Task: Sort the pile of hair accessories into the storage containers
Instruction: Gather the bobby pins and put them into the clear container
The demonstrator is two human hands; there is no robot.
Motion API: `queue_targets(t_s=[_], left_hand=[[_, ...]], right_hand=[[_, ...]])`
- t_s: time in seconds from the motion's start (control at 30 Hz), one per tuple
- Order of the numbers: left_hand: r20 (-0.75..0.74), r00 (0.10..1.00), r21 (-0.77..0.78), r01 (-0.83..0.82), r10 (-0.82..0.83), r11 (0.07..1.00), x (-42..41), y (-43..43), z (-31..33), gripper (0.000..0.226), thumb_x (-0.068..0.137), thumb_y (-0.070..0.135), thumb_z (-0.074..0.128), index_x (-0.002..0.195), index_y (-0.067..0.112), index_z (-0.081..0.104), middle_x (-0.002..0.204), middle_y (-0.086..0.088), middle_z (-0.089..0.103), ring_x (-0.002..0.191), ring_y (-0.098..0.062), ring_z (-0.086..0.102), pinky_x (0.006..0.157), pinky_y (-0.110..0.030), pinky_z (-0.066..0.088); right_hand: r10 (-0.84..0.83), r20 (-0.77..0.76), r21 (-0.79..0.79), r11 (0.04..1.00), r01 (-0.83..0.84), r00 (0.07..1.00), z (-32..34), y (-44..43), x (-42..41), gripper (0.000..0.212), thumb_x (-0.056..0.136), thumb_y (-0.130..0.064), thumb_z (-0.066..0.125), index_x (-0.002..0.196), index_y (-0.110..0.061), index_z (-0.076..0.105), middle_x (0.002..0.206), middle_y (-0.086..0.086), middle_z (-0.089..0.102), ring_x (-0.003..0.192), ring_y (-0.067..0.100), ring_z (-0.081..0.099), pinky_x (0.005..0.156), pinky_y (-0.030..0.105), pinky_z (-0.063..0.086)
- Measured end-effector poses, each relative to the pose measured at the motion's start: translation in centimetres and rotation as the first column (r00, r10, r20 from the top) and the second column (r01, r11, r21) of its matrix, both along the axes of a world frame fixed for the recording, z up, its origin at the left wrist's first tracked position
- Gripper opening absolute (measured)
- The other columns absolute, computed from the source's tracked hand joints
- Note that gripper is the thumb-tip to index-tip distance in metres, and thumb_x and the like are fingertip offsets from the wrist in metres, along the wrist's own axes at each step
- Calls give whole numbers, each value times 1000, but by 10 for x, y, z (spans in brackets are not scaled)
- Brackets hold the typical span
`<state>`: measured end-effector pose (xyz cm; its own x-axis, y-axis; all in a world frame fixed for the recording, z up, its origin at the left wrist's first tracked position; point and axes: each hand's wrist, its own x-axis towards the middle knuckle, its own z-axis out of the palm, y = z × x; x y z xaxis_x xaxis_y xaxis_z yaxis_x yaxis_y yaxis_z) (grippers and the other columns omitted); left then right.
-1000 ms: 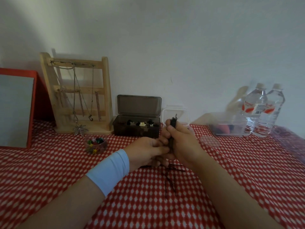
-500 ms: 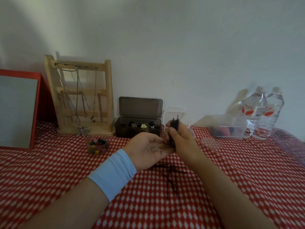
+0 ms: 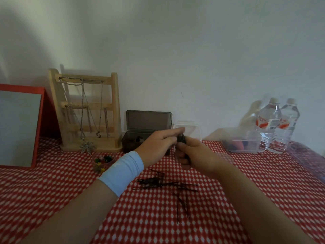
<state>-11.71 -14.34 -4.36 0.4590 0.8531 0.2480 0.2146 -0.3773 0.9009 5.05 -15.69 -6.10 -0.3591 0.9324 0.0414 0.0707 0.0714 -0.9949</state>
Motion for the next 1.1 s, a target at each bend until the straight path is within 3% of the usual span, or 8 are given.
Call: queue_targets(t_s=[0.2,0.27,0.37,0.5,0.6,0.77,0.93,1.1], left_hand=[[-200,979,198,-4,45,980,7,25,13,35,101,12,42,127,21,64,129,9,62,119,1,52,102,-11,35],[-244,963,283,-44,116,958,12,38,17,36,102,14,42,132,21,60,133,7,60,123,-5,52,107,-20,36],[-265,942,304,-121,205,945,24,60,15,38,102,15,41,135,21,57,134,8,59,125,-7,52,106,-21,36],[-291,937,247,-121,192,962,30,75,1,39,102,12,39,136,21,55,132,9,61,125,-7,52,102,-18,35],[-293,937,242,-123,193,963,30,82,-14,39,102,11,39,136,21,56,133,8,60,126,-8,51,101,-15,33],[-382,902,277,-98,203,956,25,87,-33,39,102,18,42,138,30,53,143,8,52,132,-10,46,107,-20,31],[-420,897,337,15,136,941,31,83,-42,38,100,26,39,134,34,55,132,9,60,119,-10,55,103,-36,46],[-537,823,392,50,184,919,33,84,-52,49,102,31,37,151,28,34,156,9,34,144,-8,26,119,-38,25]], right_hand=[[8,317,-6,1000,-7,948,22,23,28,18,107,-16,40,101,-12,57,66,-3,47,56,10,41,54,25,36],[-98,531,104,993,49,842,31,36,34,17,106,-17,42,100,-14,57,70,-2,50,56,10,44,54,23,37],[-243,776,275,961,35,582,37,58,44,16,106,-23,43,108,-15,56,86,-1,57,71,11,51,62,25,40],[-221,885,255,967,-28,409,27,79,47,23,106,-20,39,123,-12,52,115,6,60,97,22,56,82,35,45],[-183,928,228,968,-108,324,14,90,45,27,105,-16,41,129,-14,51,125,8,60,104,22,55,88,35,44],[-191,910,277,941,-196,369,13,91,49,28,93,-19,64,119,-27,67,106,-11,63,99,12,60,86,25,46],[-234,834,346,927,-143,500,19,84,60,42,79,-18,80,118,-30,72,102,-11,74,88,2,67,85,22,55],[-313,737,423,905,-47,599,17,83,71,29,80,-21,82,106,-30,75,91,-17,73,83,-4,67,80,14,53]])
